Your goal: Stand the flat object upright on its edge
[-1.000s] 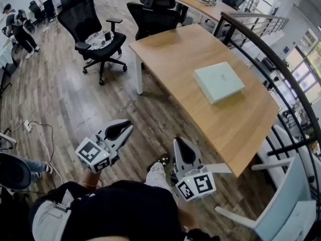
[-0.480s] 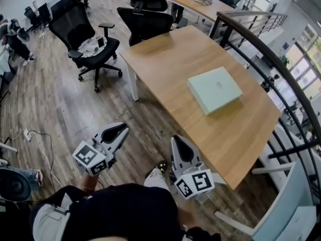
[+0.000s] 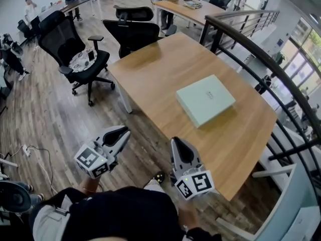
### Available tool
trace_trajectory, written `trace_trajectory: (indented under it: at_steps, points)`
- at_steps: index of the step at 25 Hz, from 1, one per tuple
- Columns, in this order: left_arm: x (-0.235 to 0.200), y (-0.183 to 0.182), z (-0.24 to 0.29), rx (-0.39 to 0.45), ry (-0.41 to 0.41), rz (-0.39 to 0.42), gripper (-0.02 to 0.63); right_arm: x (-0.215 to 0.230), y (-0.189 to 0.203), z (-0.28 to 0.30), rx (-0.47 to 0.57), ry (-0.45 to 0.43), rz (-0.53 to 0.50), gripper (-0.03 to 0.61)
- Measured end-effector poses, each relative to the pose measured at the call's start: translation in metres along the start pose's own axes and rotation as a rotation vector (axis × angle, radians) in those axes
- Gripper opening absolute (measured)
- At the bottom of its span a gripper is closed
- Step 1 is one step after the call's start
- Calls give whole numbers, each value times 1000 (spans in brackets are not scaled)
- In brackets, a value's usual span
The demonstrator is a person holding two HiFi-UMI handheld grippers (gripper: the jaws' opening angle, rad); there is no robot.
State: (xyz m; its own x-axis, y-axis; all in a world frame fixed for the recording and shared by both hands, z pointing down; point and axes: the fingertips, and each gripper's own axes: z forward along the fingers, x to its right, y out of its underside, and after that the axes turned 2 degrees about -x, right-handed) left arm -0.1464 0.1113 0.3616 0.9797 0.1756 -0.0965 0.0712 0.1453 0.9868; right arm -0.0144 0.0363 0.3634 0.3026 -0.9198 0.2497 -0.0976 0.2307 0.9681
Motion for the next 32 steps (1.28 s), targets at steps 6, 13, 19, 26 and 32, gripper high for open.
trace_trajectory:
  at_steps: [6,13,19,26,32]
  points:
    - [2,-3,52,-20,61,3,52,50,5,-7,2,76,31,34]
    - [2,-7,99,-36,94,18,52,94,-1,-8,22,126,39,34]
    - [1,-5,117,-51,115,43,52,112,-17,-6,53,154,10,34]
    - [-3,-8,154,-40,183,7,52,134,-27,-16,69,244,-15,34]
    - [-5,-26,205,-28,333,15,52,155,-38,-28,87,407,-13,34]
